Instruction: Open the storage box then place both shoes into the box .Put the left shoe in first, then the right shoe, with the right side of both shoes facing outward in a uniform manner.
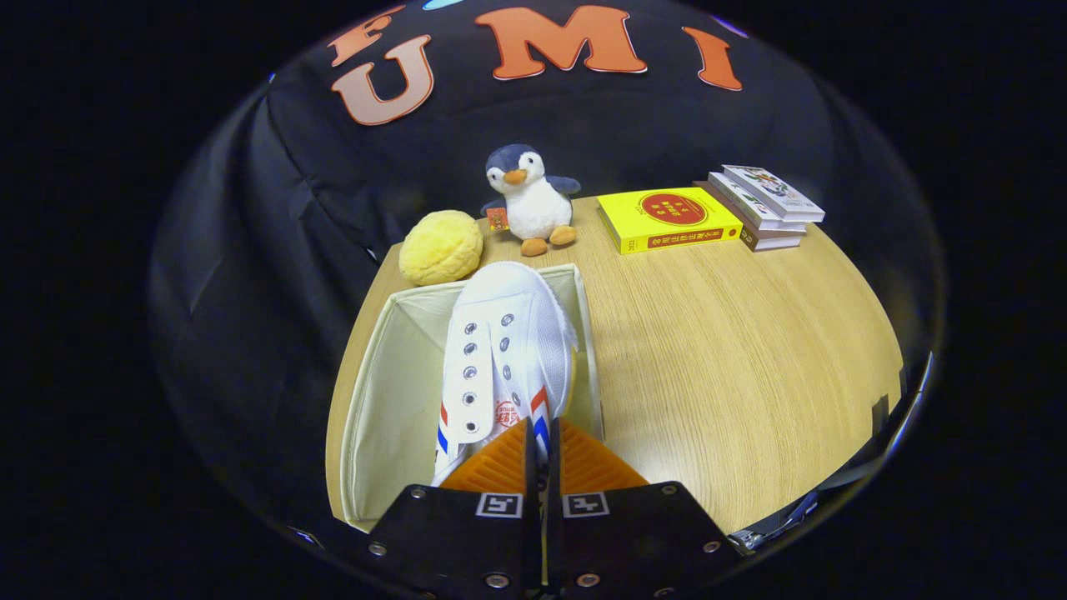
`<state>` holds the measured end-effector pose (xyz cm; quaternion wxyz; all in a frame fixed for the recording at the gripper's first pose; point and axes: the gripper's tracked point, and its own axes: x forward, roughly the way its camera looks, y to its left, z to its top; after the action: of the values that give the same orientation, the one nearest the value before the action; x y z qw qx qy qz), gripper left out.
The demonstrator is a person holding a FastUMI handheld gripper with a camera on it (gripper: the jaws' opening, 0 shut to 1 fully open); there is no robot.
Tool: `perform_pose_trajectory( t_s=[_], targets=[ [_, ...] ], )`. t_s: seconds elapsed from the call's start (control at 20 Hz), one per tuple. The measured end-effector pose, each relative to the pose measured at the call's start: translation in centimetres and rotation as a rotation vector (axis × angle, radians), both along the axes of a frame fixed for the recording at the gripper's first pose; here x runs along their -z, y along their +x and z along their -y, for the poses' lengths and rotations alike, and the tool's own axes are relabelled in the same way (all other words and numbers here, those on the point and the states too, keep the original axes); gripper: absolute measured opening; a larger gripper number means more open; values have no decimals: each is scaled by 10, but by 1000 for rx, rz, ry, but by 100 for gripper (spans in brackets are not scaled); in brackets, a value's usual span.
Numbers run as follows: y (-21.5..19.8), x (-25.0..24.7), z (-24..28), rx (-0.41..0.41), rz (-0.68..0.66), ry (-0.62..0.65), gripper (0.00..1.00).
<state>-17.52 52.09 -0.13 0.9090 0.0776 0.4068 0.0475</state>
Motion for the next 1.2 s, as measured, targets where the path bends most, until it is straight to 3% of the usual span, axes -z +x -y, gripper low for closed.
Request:
perform_pose_trajectory(
  t_s=[0.1, 0.25, 0.3, 0.4, 0.5, 0.6, 1.2],
  targets=[
    [-3, -1, -2, 4, -9, 5, 6],
    [-1, -21, -9, -9, 23, 39, 28],
    [3, -30, -7, -13, 46, 42, 51],
    [8, -49, -4, -22, 93, 65, 75],
    [14, -69, 8, -17, 140, 67, 92],
    [19, -90, 27, -8, 197, 53, 98],
    [21, -200, 209, 110, 500, -31, 99]
  ],
)
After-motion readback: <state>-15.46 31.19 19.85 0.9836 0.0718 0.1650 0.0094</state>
